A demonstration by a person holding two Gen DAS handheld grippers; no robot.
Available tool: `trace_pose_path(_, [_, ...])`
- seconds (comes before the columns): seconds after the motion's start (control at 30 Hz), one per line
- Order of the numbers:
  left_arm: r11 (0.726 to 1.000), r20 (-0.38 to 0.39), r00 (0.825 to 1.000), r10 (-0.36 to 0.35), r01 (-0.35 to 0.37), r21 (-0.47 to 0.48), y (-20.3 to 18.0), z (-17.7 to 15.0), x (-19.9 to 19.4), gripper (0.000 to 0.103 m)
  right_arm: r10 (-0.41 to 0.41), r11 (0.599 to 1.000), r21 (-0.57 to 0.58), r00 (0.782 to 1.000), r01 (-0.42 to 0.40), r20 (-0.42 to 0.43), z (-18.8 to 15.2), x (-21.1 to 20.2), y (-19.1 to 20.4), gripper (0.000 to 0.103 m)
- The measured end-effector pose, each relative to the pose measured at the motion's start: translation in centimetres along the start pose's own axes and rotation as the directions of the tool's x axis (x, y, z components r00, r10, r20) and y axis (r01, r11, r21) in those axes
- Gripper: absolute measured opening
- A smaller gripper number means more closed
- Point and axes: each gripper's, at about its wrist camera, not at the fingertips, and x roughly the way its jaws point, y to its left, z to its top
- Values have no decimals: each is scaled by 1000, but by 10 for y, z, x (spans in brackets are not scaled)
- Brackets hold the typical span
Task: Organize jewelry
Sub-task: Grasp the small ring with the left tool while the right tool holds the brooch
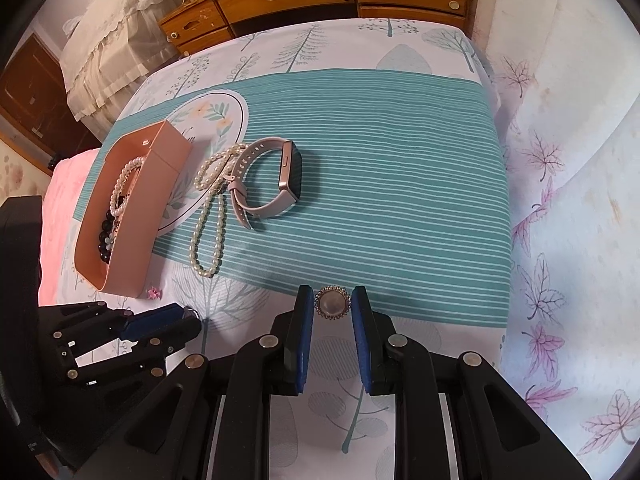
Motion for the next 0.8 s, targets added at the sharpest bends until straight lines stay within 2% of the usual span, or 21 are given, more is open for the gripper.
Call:
trace_pose_path(0.13, [1000, 5, 1000, -2, 2, 2, -2, 0, -2, 11, -1, 1000, 3, 1000, 1, 4, 0, -1, -1, 19])
trace_pose_path(0.17, [1000, 8, 1000, -4, 4, 2, -3, 0, -4, 4, 1, 1000, 3, 1000, -1, 4, -1, -1, 0, 19])
trace_pose_path(0.2, [1000, 7, 1000, -5, 5, 2, -2, -1, -5, 2, 2, 1000, 2, 1000, -2, 4, -1, -1, 0, 19])
trace_pose_path(0.5, [999, 31, 999, -33, 33, -7, 4, -5, -23, 2, -8, 999, -31, 1000, 9, 24, 0, -14, 13, 19])
trace_pose_path(0.8, [998, -19, 998, -58, 59, 25, 10, 1, -13, 2, -13, 998, -57, 1000, 14, 28, -2, -21, 29, 19])
